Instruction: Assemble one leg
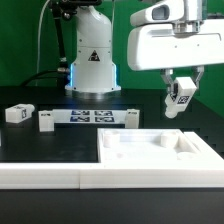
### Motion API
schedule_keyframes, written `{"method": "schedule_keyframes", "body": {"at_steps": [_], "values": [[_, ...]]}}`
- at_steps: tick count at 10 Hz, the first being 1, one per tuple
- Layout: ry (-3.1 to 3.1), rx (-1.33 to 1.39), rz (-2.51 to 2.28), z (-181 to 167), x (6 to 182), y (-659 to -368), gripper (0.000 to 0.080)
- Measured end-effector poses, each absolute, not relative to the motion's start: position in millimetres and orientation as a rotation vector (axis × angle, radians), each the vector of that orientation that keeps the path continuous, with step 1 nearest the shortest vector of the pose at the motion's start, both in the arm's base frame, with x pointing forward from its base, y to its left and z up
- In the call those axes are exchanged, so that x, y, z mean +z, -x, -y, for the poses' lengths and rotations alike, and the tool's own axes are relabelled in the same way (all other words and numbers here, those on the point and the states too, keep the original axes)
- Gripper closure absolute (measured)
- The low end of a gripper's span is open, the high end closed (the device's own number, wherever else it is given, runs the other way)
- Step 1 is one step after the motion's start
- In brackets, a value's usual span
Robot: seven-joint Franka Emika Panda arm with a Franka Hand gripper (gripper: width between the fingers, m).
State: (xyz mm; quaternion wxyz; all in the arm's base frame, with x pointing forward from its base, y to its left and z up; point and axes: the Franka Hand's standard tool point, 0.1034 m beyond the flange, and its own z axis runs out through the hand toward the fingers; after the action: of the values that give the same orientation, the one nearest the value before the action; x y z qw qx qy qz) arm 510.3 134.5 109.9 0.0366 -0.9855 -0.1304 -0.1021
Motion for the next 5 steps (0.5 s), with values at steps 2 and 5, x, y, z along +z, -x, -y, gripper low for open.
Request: {"method": "schedule_keyframes", "body": {"at_steps": [2, 5], "values": [[2.993, -0.489, 0.411, -135.2, 114.3, -517.6, 0.0507], [2.917, -0.778, 0.395, -134.6, 115.0, -520.8, 0.0507]]}}
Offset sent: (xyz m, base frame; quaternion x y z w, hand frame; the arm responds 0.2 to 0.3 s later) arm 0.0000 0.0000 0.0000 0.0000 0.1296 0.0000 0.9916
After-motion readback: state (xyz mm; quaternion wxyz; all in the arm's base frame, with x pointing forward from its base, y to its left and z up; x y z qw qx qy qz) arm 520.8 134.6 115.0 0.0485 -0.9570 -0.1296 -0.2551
